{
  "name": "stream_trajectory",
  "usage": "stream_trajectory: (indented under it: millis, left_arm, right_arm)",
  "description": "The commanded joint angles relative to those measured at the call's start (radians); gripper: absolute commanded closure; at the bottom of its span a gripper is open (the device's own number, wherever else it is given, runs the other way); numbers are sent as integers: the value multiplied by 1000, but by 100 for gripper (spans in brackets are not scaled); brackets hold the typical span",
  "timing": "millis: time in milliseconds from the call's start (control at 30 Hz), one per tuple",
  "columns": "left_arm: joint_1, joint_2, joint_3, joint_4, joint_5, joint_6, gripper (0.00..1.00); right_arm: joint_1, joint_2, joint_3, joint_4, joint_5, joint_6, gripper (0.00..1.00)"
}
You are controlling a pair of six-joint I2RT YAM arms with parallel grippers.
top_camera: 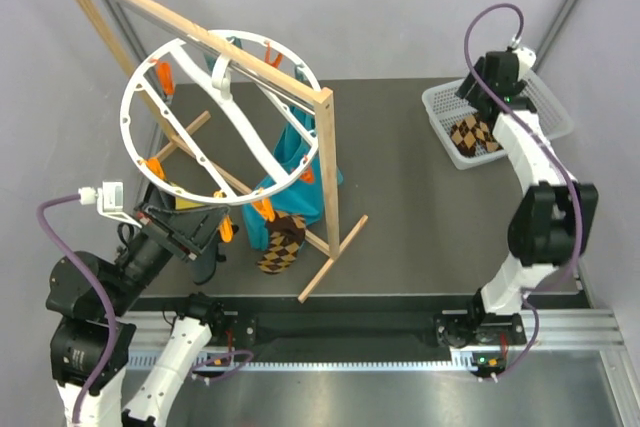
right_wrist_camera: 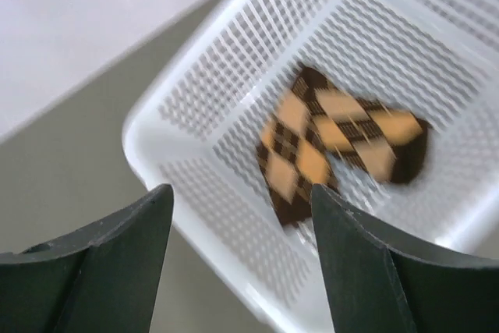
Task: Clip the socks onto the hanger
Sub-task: Adjust the sock in the bin.
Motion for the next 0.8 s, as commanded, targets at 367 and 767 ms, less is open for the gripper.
stream_trajectory:
  millis: [367, 767]
  left_arm:
    - [0, 5, -23, -28, 24, 39, 100]
    - [0, 17, -45, -12, 45, 42, 100]
  right_arm:
    - [-76, 630, 592, -257, -46, -21, 31]
    - [-62, 651, 447, -200, 49, -70, 64]
